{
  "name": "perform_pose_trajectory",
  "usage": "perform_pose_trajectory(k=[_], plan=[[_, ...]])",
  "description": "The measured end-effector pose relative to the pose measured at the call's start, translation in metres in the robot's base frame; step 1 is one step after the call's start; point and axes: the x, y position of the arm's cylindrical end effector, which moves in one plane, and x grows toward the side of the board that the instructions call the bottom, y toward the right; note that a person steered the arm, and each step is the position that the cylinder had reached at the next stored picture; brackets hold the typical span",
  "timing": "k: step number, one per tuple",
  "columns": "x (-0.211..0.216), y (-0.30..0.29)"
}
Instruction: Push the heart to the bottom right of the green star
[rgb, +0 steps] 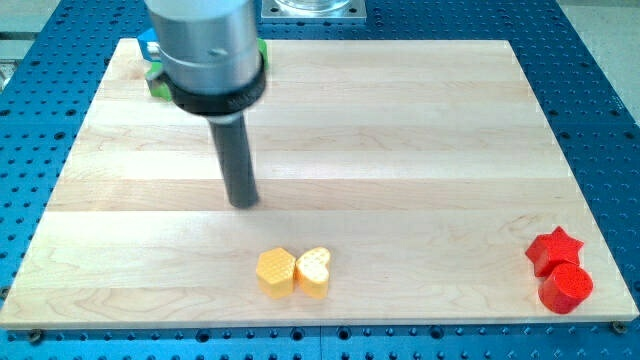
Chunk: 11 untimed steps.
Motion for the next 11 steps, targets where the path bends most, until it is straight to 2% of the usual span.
perform_pose_trajectory(k=[2,3,4,6,8,10,11], plan=[[0.069,0.085],[0.067,0.142],[0.112,0.183],[0.110,0.067],[0.048,-0.023],[-0.059,-0.040],[-0.032,0.007]])
